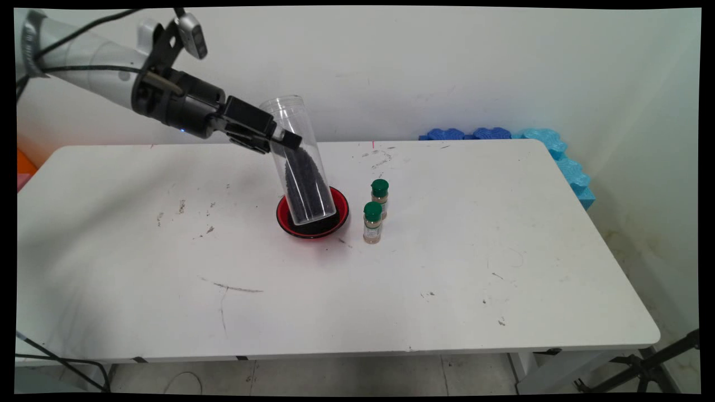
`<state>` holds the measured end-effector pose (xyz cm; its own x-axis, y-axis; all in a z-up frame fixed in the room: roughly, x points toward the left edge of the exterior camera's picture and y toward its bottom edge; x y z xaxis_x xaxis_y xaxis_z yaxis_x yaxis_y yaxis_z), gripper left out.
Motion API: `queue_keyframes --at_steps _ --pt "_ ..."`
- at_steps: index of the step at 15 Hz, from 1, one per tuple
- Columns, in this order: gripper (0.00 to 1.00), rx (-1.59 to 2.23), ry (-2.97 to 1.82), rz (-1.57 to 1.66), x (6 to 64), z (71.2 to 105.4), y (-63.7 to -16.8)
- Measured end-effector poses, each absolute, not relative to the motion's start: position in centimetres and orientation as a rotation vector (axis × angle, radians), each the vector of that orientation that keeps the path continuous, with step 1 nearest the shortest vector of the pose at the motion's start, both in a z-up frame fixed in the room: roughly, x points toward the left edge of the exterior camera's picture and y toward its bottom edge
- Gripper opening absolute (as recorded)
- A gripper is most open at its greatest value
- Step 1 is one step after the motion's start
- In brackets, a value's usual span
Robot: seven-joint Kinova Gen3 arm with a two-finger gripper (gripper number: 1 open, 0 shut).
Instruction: Pour the black seasoning powder in the red bowl, then place the picked object on the table
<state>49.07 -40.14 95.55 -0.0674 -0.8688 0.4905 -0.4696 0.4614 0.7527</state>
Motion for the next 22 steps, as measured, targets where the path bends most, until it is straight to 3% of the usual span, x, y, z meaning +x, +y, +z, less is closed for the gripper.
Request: queue_keyframes --at_steps 13,22 --pt "0.00 0.689 -1.959 -0.096 46.3 98.9 -35.7" --pt "0.00 0.450 -2.108 0.067 43.3 97.5 -32.8"
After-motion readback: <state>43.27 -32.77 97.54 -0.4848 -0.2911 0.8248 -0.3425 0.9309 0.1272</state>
